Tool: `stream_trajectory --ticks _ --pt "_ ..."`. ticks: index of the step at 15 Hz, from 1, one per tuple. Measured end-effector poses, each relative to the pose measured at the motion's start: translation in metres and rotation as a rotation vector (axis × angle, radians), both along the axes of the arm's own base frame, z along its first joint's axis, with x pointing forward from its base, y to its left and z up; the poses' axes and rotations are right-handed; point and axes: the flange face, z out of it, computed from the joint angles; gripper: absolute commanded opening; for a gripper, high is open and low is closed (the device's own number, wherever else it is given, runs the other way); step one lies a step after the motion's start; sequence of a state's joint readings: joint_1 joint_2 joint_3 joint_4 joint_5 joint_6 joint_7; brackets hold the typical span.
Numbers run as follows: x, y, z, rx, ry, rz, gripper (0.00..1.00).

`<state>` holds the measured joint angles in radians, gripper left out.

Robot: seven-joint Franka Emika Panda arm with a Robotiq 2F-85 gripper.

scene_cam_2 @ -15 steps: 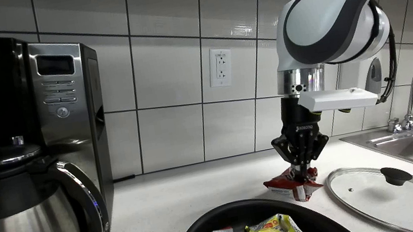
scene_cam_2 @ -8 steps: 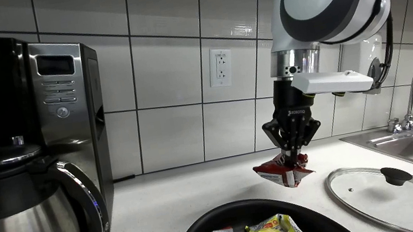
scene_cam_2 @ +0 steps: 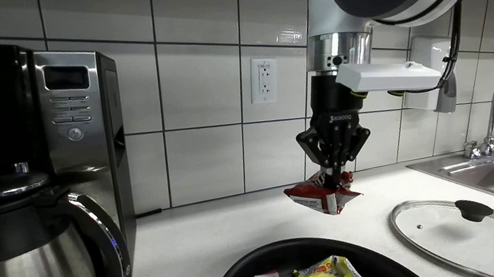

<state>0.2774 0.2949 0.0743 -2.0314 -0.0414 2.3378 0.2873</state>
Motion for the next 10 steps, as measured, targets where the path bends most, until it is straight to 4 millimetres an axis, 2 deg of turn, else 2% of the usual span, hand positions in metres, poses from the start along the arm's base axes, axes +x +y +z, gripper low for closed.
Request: stream_trajectory --ticks 5,10 --pt "-0.022 0.035 0.009 0.005 -0.006 0.060 0.00" --pt "-0.056 0.064 0.015 0.006 0.001 0.131 0.00"
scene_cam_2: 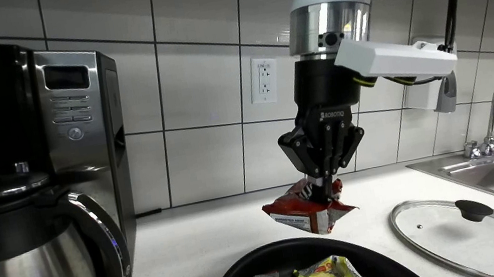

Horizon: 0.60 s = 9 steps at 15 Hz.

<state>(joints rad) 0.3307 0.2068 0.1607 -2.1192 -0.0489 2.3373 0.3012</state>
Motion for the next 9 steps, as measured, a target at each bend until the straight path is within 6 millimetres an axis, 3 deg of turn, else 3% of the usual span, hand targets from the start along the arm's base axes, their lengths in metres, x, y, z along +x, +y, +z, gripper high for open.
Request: stream_trajectory --ticks 9 --pt "-0.065 0.027 0.012 -0.013 0.005 0.099 0.00"
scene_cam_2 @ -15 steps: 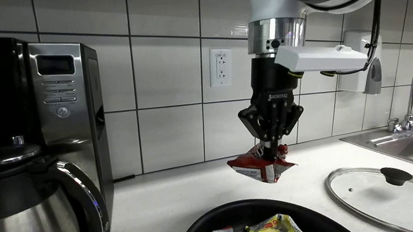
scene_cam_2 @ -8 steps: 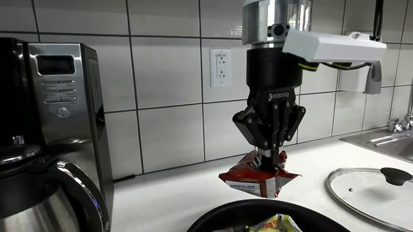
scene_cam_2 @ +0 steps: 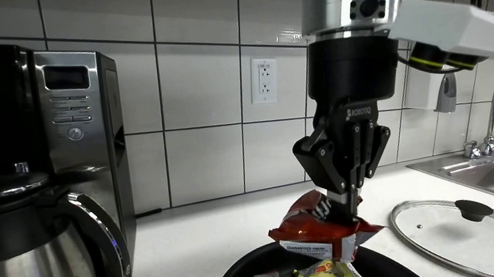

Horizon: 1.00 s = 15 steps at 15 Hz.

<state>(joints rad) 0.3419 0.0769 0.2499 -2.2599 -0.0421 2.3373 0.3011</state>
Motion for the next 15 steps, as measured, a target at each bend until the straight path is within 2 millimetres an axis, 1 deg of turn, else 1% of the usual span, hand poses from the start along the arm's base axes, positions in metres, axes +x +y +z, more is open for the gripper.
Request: stream_trajectory --ticks 9,15 --pt "-0.041 0.008 -0.009 0.008 0.049 0.016 0.00" --pt "-0.054 0.003 -0.022 0.028 0.106 0.005 0.00"
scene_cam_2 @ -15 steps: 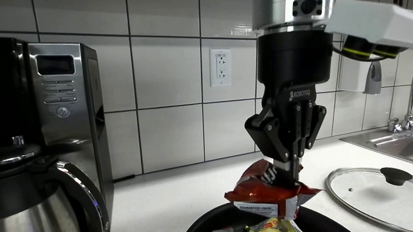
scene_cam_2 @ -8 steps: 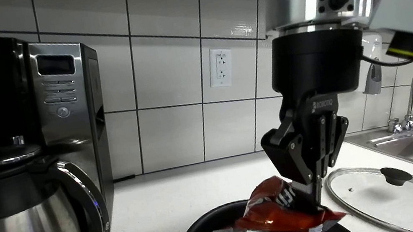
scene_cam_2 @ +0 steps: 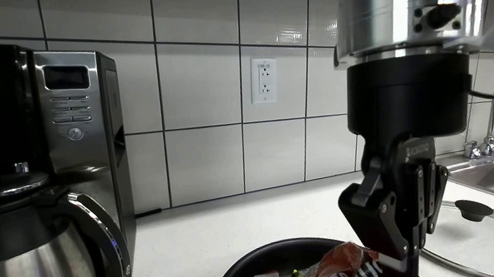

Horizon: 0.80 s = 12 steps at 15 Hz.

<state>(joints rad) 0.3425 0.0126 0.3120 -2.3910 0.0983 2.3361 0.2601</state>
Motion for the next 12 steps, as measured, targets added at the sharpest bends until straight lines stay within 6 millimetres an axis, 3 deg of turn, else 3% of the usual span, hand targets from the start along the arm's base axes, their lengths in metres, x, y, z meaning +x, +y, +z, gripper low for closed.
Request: stream_trajectory --ticks 6,12 --pt "0.002 -0.007 -0.020 0.023 0.063 -0.007 0.00" --pt "0.015 -0.026 -0.048 0.025 0.123 -0.021 0.00"
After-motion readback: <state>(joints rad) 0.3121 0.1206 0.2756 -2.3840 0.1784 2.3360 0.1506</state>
